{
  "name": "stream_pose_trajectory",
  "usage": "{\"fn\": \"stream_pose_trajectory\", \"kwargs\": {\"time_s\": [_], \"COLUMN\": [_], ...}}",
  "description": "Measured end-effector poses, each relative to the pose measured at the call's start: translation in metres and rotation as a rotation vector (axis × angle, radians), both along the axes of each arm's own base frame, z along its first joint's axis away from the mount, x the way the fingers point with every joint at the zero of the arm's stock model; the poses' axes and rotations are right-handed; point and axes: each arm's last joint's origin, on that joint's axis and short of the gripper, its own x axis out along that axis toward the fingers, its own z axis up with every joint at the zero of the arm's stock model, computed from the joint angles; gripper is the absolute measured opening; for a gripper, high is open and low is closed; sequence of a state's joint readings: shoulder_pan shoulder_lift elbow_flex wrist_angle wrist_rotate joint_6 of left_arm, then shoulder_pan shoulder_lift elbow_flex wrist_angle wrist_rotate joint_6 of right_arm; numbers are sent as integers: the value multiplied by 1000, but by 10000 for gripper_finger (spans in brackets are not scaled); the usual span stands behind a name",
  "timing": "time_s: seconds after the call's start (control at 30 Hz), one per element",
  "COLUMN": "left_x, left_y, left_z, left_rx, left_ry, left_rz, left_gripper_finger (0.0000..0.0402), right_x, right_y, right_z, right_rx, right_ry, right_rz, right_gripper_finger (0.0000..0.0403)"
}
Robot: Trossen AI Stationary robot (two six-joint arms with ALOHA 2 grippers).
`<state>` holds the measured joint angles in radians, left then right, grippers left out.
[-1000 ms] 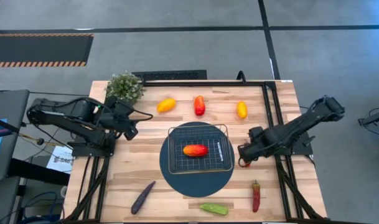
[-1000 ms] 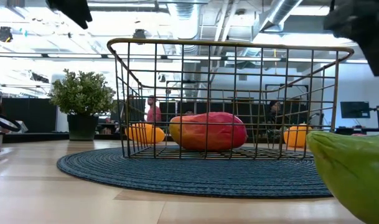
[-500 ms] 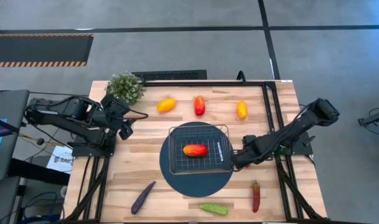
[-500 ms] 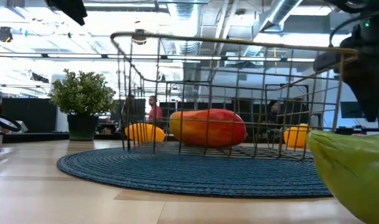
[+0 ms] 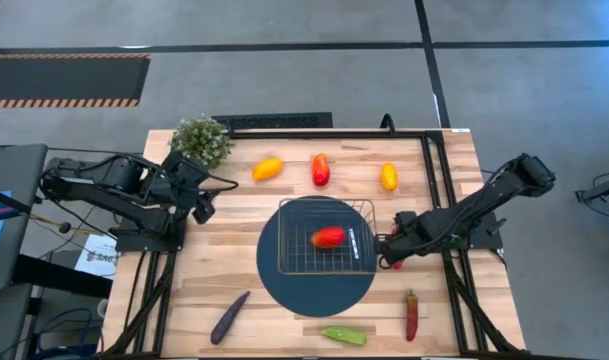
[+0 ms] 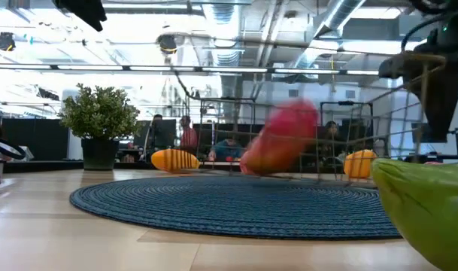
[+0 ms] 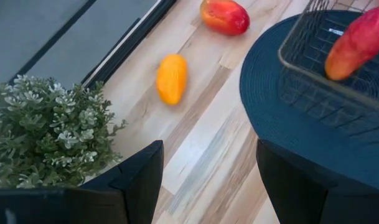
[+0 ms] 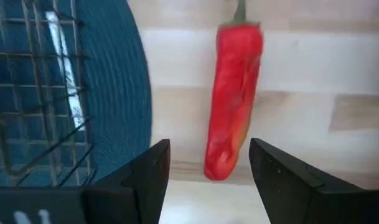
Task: Build produce basket
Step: Put the red chili pepper into the gold wire basket
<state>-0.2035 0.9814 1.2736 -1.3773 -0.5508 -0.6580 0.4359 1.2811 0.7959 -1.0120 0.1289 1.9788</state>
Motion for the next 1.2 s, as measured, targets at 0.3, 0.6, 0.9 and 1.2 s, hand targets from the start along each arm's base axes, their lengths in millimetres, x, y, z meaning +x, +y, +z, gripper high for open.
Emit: {"fn": "stream_pose_trajectory", "kwargs": {"time_s": [0.3, 0.6, 0.9, 1.2], "left_x": [0, 0, 0, 0], "left_y": [0, 0, 0, 0], "left_z": [0, 0, 0, 0], "left_rx": [0, -4, -4, -4], "left_ry": [-11, -14, -13, -13], "left_rz": [20, 26, 25, 26], "left_gripper_finger": [240, 240, 240, 240], "right_x": [-4, -8, -10, -16], "right_y": [-3, -2, 6, 10], "right_z": [7, 4, -9, -28], "right_rx": [-29, -54, -49, -26], "right_ry": [-38, 21, 31, -4], "right_rz": [46, 60, 36, 5], "right_gripper_finger": [234, 229, 230, 230]}}
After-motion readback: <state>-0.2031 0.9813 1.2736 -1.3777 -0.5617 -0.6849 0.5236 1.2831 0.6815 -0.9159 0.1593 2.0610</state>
